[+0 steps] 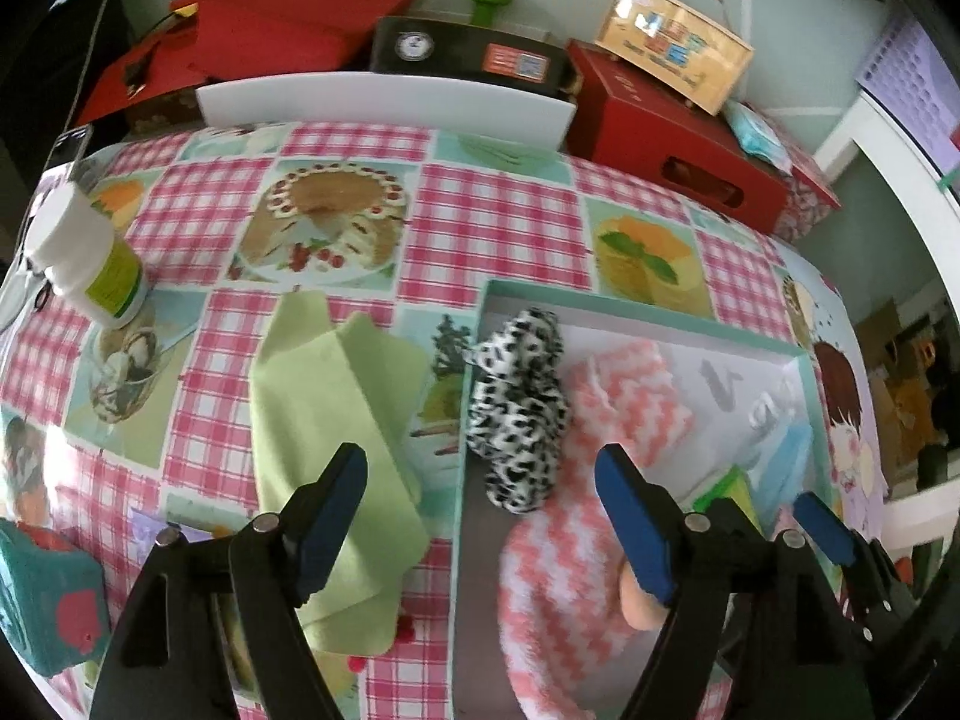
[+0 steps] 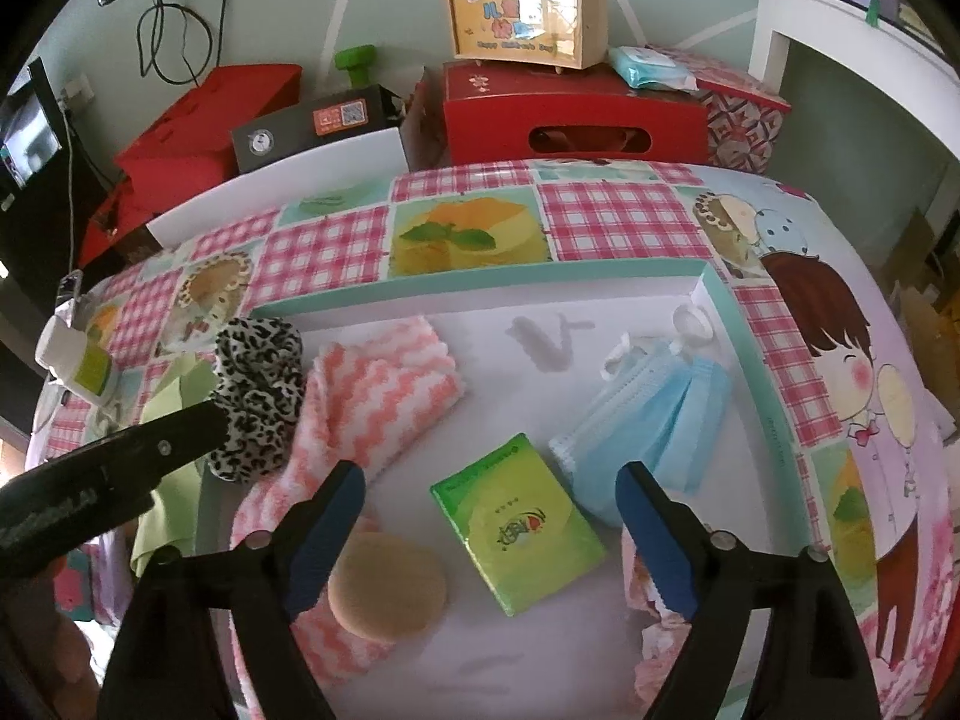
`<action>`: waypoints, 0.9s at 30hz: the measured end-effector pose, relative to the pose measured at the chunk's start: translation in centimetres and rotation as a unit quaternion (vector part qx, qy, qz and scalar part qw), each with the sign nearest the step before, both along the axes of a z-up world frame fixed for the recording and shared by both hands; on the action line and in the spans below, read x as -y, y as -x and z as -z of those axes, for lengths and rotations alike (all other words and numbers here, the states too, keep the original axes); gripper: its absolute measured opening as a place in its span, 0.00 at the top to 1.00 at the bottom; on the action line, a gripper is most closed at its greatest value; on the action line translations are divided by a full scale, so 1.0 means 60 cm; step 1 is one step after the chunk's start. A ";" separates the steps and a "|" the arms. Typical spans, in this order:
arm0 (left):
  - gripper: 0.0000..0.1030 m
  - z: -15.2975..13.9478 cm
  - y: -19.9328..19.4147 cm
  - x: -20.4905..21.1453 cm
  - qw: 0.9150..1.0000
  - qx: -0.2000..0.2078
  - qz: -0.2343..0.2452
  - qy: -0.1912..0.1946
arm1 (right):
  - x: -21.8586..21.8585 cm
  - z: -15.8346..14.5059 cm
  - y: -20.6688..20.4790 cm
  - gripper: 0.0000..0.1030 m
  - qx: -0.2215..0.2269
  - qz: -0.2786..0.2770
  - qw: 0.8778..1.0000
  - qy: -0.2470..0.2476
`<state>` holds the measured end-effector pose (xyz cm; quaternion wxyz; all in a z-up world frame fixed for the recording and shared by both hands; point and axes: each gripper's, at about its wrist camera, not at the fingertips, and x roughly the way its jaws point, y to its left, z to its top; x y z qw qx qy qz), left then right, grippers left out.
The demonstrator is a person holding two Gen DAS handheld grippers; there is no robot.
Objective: Organize soft objects
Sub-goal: 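Open the right gripper to drop the tissue pack in the tray while the left gripper releases the scrunchie, then move both tools back toward the green cloth and purple packet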
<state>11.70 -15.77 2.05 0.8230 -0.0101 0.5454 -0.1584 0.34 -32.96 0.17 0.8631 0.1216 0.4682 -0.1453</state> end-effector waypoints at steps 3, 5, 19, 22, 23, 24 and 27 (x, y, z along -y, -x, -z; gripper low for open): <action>0.20 0.004 -0.005 -0.007 1.000 0.000 -0.013 -0.002 | -0.002 0.000 -0.001 0.11 -0.001 0.000 1.000 0.003; 0.20 0.008 -0.006 -0.010 1.000 -0.001 -0.018 -0.006 | -0.002 0.001 -0.001 0.11 -0.003 0.003 1.000 0.005; 0.06 0.018 -0.004 -0.038 0.999 -0.003 -0.043 0.006 | -0.004 -0.013 0.004 0.00 0.017 0.006 1.000 0.019; 0.06 0.014 -0.001 -0.053 0.999 0.002 -0.049 0.010 | -0.006 -0.024 0.008 0.00 0.032 0.005 0.999 0.016; 0.06 0.014 0.000 -0.057 0.999 0.003 -0.051 0.012 | -0.006 -0.027 0.009 0.00 0.035 0.004 0.999 0.012; 0.06 0.013 0.001 -0.064 0.998 0.005 -0.054 0.015 | -0.006 -0.028 0.009 0.00 0.036 0.004 0.999 0.011; 0.06 0.012 0.006 -0.087 0.998 0.011 -0.064 0.026 | -0.012 -0.033 0.010 0.00 0.040 -0.002 0.999 0.012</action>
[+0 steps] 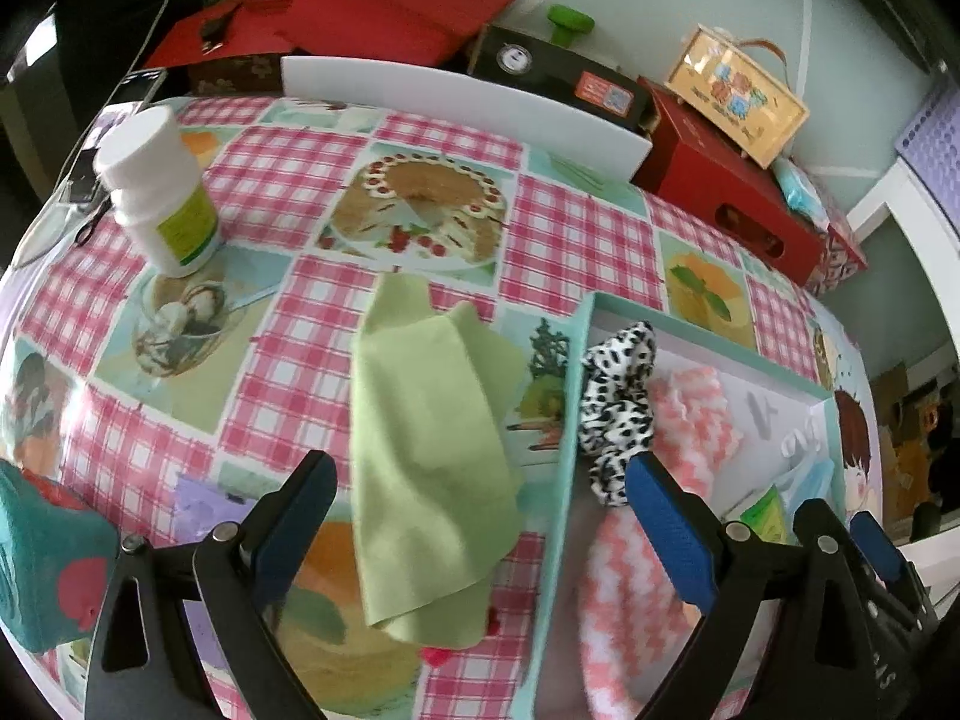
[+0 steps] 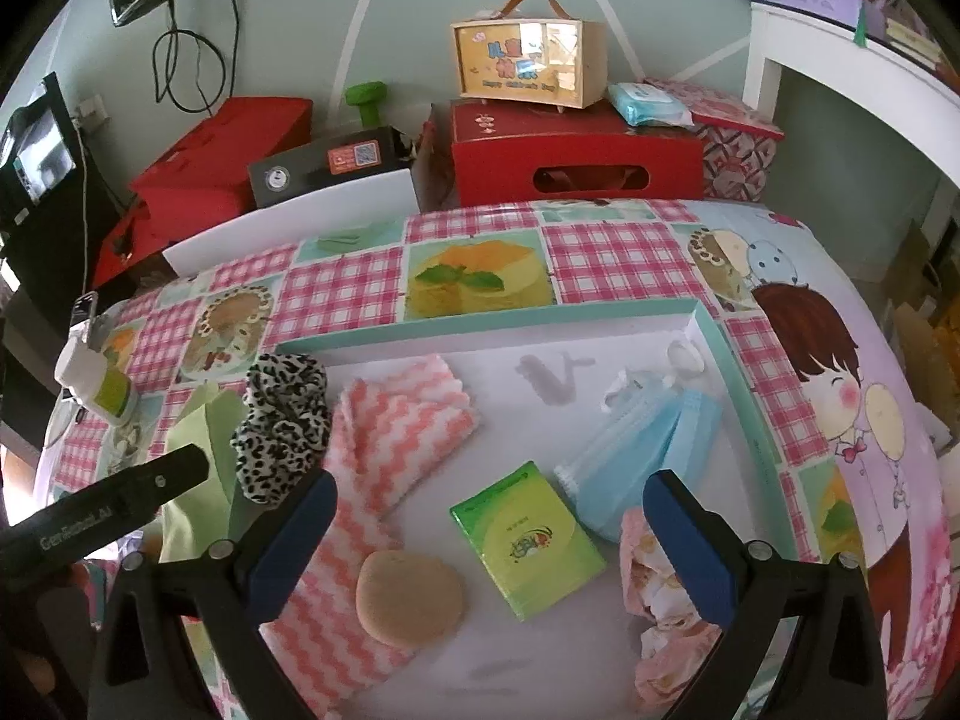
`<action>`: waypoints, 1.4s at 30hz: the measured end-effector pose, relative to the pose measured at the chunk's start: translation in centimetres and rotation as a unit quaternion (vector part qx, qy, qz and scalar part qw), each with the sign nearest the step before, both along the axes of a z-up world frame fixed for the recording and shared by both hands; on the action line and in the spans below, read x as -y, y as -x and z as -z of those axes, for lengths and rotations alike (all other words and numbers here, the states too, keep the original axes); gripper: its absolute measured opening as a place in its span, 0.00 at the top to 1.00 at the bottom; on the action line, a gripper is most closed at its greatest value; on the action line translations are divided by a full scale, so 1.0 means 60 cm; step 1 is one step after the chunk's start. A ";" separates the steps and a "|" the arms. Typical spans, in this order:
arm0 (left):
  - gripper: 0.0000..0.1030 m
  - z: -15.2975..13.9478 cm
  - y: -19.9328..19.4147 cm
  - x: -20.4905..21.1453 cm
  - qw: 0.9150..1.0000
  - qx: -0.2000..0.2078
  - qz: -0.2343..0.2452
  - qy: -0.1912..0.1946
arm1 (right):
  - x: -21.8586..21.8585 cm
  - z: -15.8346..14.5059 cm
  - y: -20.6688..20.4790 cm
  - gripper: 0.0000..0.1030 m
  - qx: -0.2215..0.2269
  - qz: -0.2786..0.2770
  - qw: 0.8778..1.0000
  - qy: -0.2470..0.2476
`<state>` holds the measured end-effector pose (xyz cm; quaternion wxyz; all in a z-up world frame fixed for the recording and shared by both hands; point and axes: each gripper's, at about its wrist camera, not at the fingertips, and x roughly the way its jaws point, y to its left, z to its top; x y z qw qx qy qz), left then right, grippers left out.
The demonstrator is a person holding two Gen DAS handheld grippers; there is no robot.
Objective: Organize soft objects
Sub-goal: 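Move both tools back toward the green cloth and purple packet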
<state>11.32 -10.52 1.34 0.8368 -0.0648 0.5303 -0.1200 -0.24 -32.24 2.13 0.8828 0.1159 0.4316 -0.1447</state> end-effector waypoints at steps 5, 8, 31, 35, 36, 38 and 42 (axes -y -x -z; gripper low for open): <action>0.06 -0.007 0.002 -0.041 1.000 0.017 -0.023 -0.001 | -0.013 0.002 -0.004 0.00 -0.004 -0.012 1.000 0.000; 0.06 -0.018 0.006 -0.060 0.999 0.035 -0.034 0.005 | -0.022 0.004 -0.007 0.00 -0.013 -0.020 1.000 0.005; 0.06 0.031 0.030 -0.141 0.998 -0.054 -0.032 -0.004 | -0.175 0.016 -0.035 0.00 -0.033 -0.158 0.987 0.006; 0.06 0.043 0.032 -0.147 0.997 -0.067 -0.030 0.001 | -0.190 0.022 -0.035 0.00 -0.041 -0.167 0.985 0.015; 0.07 0.046 0.032 -0.149 0.997 -0.069 -0.032 0.000 | -0.191 0.022 -0.035 0.00 -0.042 -0.168 0.985 0.015; 0.13 0.053 0.031 -0.154 0.997 -0.074 -0.037 -0.003 | -0.193 0.022 -0.034 0.00 -0.042 -0.171 0.984 0.016; 0.16 0.070 0.029 -0.153 0.996 -0.082 -0.038 -0.018 | -0.192 0.021 -0.034 0.00 -0.042 -0.169 0.985 0.015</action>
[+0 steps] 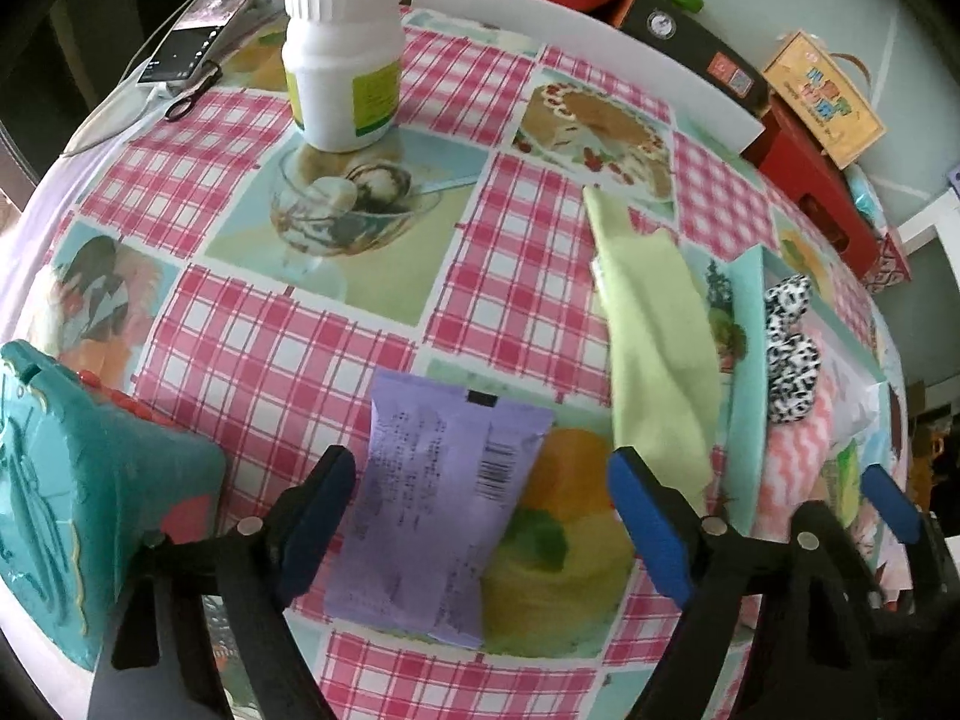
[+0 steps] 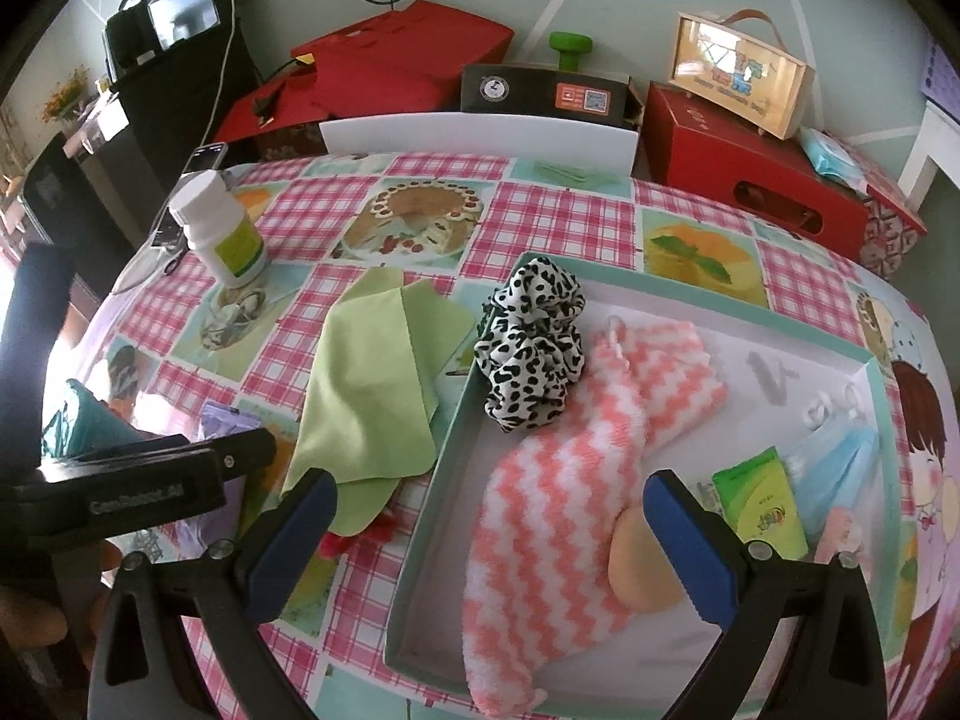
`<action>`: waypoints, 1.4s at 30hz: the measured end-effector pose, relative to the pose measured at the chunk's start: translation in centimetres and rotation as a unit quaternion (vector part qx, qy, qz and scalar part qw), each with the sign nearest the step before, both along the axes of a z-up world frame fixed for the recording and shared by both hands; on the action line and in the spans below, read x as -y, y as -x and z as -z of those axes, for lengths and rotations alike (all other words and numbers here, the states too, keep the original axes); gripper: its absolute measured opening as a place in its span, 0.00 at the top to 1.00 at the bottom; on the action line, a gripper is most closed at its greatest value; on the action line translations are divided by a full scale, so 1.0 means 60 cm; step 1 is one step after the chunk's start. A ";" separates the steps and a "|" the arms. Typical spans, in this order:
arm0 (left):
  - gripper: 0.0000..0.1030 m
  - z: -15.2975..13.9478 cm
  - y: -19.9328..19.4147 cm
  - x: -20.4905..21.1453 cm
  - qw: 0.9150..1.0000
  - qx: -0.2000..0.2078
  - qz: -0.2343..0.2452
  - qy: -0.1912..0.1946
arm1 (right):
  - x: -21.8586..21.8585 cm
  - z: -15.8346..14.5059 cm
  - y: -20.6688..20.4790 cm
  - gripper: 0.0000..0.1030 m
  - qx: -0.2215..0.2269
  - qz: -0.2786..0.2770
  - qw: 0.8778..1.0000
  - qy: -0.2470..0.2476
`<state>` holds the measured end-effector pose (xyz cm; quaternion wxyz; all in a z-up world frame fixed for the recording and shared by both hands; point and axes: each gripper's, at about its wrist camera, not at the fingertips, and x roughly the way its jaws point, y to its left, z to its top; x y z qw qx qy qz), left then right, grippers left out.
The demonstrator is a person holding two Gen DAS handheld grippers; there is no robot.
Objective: Organize soft objects
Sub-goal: 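Move both tools back toward the green cloth and purple packet, then close the left gripper on the purple packet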
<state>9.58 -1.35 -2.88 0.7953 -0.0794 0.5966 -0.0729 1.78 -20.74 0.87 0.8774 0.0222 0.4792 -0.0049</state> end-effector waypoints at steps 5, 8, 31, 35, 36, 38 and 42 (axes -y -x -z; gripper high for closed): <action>0.21 0.016 0.000 0.004 0.999 -0.004 0.004 -0.039 | 0.008 0.001 0.001 0.00 -0.003 0.010 1.000 -0.005; 0.21 0.016 0.001 0.006 0.999 -0.003 0.008 -0.047 | 0.009 0.002 0.001 0.00 -0.005 0.011 1.000 -0.005; 0.48 -0.002 -0.002 0.027 1.000 0.014 0.016 0.012 | 0.003 0.004 0.001 0.00 -0.004 0.008 1.000 0.000; 0.48 -0.009 -0.005 0.021 1.000 0.017 0.009 0.023 | -0.002 0.003 0.002 0.00 0.003 0.005 1.000 0.002; 0.48 -0.012 -0.006 0.019 0.999 0.019 0.008 0.025 | -0.003 0.003 0.002 0.00 0.004 0.005 1.000 0.002; 0.48 -0.018 -0.008 0.015 0.999 0.022 0.005 0.031 | -0.008 0.003 0.002 0.00 0.008 0.001 1.000 0.003; 0.48 -0.027 -0.011 0.005 0.999 0.029 -0.001 0.043 | -0.018 0.002 0.002 0.00 0.015 -0.008 1.000 -0.006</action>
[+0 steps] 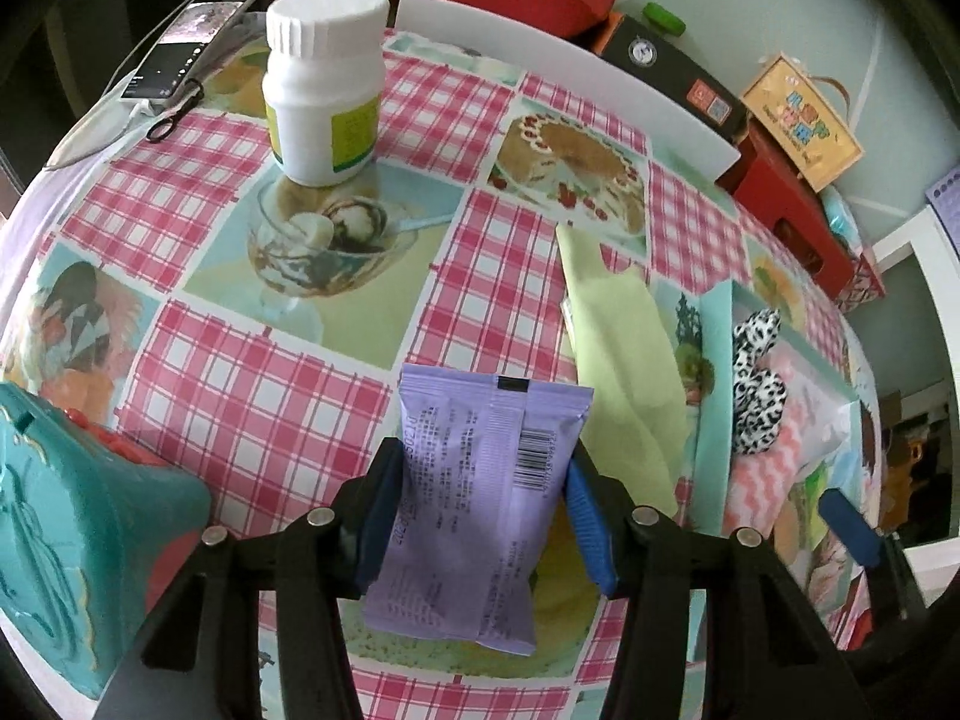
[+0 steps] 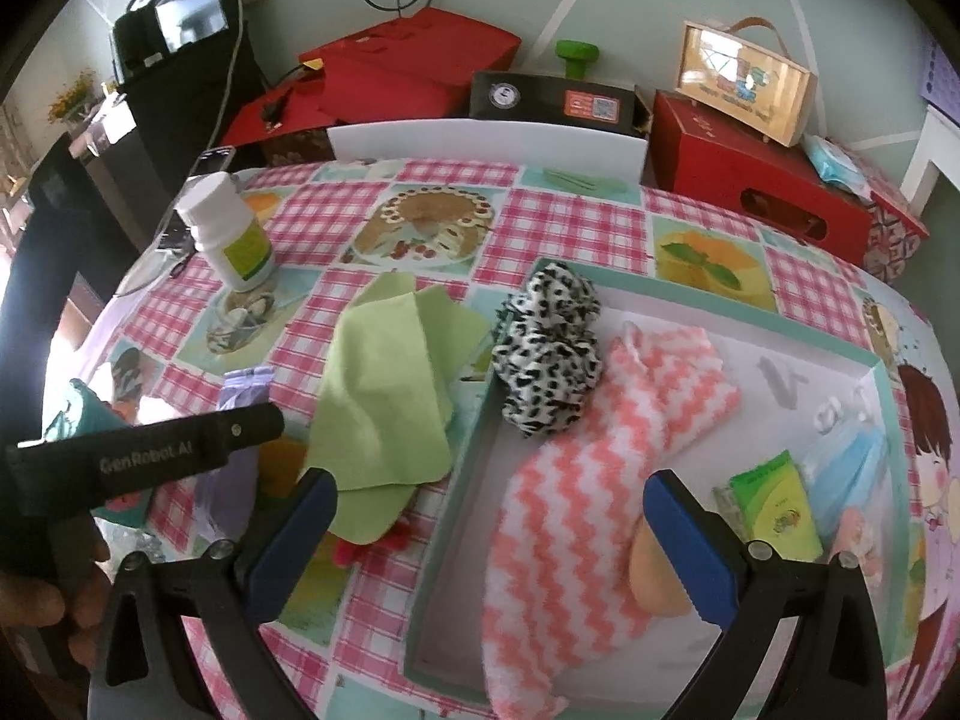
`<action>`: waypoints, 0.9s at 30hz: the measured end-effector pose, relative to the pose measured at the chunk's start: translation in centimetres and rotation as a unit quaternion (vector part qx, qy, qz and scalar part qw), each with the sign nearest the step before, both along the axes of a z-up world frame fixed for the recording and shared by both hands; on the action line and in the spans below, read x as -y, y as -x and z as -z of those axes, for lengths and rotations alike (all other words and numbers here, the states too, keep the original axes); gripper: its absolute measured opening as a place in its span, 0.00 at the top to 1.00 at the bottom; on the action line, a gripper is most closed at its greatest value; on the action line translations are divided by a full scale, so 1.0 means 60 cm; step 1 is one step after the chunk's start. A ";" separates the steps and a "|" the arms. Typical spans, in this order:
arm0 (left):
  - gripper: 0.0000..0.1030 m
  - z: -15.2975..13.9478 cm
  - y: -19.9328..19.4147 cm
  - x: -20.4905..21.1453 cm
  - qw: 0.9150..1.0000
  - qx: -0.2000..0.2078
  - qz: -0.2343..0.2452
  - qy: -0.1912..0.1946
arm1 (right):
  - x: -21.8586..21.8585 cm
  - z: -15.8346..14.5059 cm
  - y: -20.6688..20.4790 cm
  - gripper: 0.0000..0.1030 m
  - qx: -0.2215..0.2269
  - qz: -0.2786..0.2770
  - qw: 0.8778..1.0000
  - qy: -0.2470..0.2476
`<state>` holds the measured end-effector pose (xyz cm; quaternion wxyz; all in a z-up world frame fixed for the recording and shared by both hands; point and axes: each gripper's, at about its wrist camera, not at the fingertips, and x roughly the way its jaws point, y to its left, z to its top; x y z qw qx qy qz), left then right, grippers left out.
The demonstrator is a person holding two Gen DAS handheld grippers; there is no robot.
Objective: Organize soft objects
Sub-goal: 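Close the left gripper on the purple packet, then lift the purple packet with the left gripper while the right gripper closes on the red hair tie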
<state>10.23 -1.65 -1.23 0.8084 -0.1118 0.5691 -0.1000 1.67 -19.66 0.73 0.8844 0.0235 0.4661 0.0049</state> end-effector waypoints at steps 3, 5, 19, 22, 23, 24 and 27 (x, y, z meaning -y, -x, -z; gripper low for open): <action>0.48 -0.005 0.000 -0.008 1.000 0.005 -0.005 0.009 | -0.005 -0.004 0.001 0.00 0.011 -0.005 1.000 -0.016; 0.48 -0.008 0.000 -0.016 1.000 0.007 -0.011 0.018 | -0.007 -0.008 0.001 0.00 0.020 -0.011 0.999 -0.036; 0.48 -0.025 -0.002 -0.052 0.997 0.020 -0.028 0.065 | -0.047 0.010 0.012 0.00 0.005 -0.035 0.999 -0.013; 0.48 -0.028 0.000 -0.057 0.996 0.019 -0.027 0.080 | -0.064 0.017 0.023 0.00 0.003 -0.046 0.999 0.005; 0.48 -0.029 0.000 -0.057 0.996 0.019 -0.026 0.080 | -0.068 0.018 0.026 0.01 0.004 -0.048 0.999 0.007; 0.48 -0.031 0.001 -0.056 0.996 0.021 -0.024 0.079 | -0.071 0.018 0.028 0.04 0.006 -0.051 0.999 0.009; 0.48 -0.032 0.001 -0.053 0.996 0.020 -0.018 0.088 | -0.081 0.020 0.030 0.15 0.008 -0.060 0.998 0.016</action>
